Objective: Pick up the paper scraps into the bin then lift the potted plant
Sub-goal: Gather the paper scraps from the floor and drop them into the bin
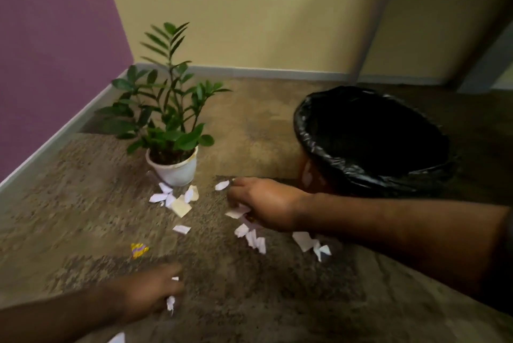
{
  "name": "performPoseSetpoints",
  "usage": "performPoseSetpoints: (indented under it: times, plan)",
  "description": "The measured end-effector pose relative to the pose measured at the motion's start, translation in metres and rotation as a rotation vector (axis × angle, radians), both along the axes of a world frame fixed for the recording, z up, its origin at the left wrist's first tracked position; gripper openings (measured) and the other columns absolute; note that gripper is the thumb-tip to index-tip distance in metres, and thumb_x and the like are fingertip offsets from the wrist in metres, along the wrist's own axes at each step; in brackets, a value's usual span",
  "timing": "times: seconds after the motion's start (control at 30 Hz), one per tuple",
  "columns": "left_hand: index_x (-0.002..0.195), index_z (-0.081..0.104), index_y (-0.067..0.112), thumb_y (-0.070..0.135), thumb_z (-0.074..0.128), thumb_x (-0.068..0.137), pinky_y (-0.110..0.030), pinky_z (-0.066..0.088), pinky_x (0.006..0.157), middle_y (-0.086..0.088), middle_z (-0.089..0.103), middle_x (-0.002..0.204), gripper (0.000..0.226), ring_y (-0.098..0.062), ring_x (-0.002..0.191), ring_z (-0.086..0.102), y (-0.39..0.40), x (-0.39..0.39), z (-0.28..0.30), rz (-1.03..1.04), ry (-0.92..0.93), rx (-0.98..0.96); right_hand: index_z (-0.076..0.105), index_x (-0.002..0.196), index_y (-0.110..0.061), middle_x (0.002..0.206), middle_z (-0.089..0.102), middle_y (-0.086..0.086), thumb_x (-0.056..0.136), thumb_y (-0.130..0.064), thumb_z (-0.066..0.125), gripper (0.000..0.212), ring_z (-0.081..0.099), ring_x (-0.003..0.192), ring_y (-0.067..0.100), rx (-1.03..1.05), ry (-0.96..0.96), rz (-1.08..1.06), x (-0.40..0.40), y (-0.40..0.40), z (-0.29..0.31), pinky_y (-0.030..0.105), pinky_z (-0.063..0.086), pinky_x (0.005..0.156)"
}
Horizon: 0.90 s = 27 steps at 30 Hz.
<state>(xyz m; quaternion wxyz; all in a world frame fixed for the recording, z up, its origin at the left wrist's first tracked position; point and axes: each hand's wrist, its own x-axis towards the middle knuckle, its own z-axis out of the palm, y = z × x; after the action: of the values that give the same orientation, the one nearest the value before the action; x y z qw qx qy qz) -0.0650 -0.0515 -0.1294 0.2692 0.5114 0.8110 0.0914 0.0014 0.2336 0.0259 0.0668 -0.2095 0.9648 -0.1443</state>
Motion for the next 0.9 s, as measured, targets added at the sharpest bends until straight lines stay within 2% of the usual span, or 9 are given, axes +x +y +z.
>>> performPoseSetpoints:
  times: [0.13, 0.23, 0.3, 0.4, 0.53, 0.63, 0.73, 0.83, 0.9]
  plan:
    - [0.089, 0.064, 0.029, 0.018, 0.055, 0.091, -0.022, 0.044, 0.086, 0.011, 0.054, 0.098, 0.014, -0.001, 0.095, 0.053, 0.046, -0.01, 0.057, 0.033, 0.071, 0.278, 0.056, 0.109, -0.017, 0.111, 0.053, 0.003, 0.081, -0.001, 0.061, 0.033, 0.054, 0.095, 0.019, -0.032, 0.111, -0.114, 0.006, 0.028, 0.059, 0.033, 0.05, 0.078]
    - [0.089, 0.062, 0.033, 0.007, 0.068, 0.085, -0.028, 0.047, 0.083, 0.014, 0.059, 0.096, 0.027, -0.004, 0.096, 0.058, 0.097, -0.007, 0.101, 0.237, 0.106, 0.563, 0.061, 0.099, -0.016, 0.102, 0.056, -0.001, 0.078, -0.004, 0.068, 0.025, 0.054, 0.091, 0.014, -0.121, 0.212, -0.266, 0.017, 0.06, 0.099, 0.023, 0.045, 0.073]
    - [0.084, 0.064, 0.029, 0.007, 0.07, 0.083, -0.029, 0.049, 0.079, 0.013, 0.062, 0.09, 0.023, -0.005, 0.091, 0.06, 0.133, -0.003, 0.133, 0.288, 0.097, 0.723, 0.064, 0.091, -0.015, 0.093, 0.058, -0.003, 0.071, -0.003, 0.075, 0.025, 0.056, 0.086, 0.016, -0.15, 0.296, -0.377, 0.026, 0.082, 0.118, 0.025, 0.042, 0.069]
    - [0.083, 0.063, 0.03, 0.012, 0.069, 0.086, -0.021, 0.048, 0.068, 0.008, 0.064, 0.083, 0.019, -0.005, 0.079, 0.062, 0.184, 0.007, 0.183, 0.318, -0.025, 0.904, 0.067, 0.089, -0.015, 0.089, 0.061, -0.004, 0.066, 0.001, 0.075, 0.029, 0.059, 0.087, 0.018, -0.181, 0.385, -0.551, 0.037, 0.121, 0.131, 0.028, 0.044, 0.071]
    - [0.088, 0.064, 0.027, 0.02, 0.068, 0.087, -0.01, 0.042, 0.062, 0.01, 0.066, 0.086, 0.008, -0.001, 0.079, 0.06, 0.25, 0.025, 0.227, 0.371, -0.083, 1.049, 0.066, 0.088, -0.018, 0.091, 0.066, 0.001, 0.075, 0.008, 0.063, 0.029, 0.063, 0.091, 0.02, -0.252, 0.426, -0.763, 0.044, 0.173, 0.126, 0.026, 0.046, 0.072]
    - [0.092, 0.063, 0.018, 0.022, 0.066, 0.089, -0.024, 0.046, 0.066, 0.004, 0.067, 0.087, 0.006, -0.012, 0.08, 0.062, 0.299, 0.034, 0.24, 0.563, -0.287, 1.055, 0.068, 0.092, -0.015, 0.094, 0.067, 0.003, 0.077, 0.007, 0.067, 0.027, 0.065, 0.089, 0.022, -0.29, 0.389, -0.864, 0.048, 0.197, 0.111, 0.031, 0.054, 0.074]
    - [0.101, 0.06, 0.02, 0.029, 0.065, 0.088, -0.034, 0.054, 0.081, -0.002, 0.067, 0.101, 0.017, -0.023, 0.094, 0.064, 0.338, 0.035, 0.243, 0.705, -0.4, 0.903, 0.066, 0.105, -0.018, 0.094, 0.067, 0.005, 0.081, 0.007, 0.067, 0.035, 0.07, 0.076, 0.025, -0.36, 0.278, -0.884, 0.048, 0.205, 0.096, 0.027, 0.055, 0.062]
    - [0.141, 0.037, 0.028, 0.037, 0.069, 0.084, -0.039, 0.052, 0.095, 0.0, 0.052, 0.138, 0.066, -0.023, 0.114, 0.057, 0.354, 0.034, 0.245, 0.64, -0.555, 0.714, 0.061, 0.121, -0.02, 0.107, 0.068, 0.005, 0.08, 0.0, 0.073, 0.047, 0.068, 0.091, 0.024, -0.313, 0.146, -0.836, 0.046, 0.21, 0.09, 0.035, 0.057, 0.074]
    - [0.149, 0.021, 0.035, 0.039, 0.071, 0.082, -0.033, 0.049, 0.096, 0.001, 0.043, 0.147, 0.084, -0.022, 0.123, 0.053, 0.351, 0.034, 0.244, 0.575, -0.601, 0.659, 0.052, 0.135, -0.018, 0.123, 0.061, 0.0, 0.072, 0.007, 0.074, 0.071, 0.059, 0.105, 0.015, -0.241, 0.045, -0.826, 0.044, 0.211, 0.09, 0.029, 0.051, 0.081]
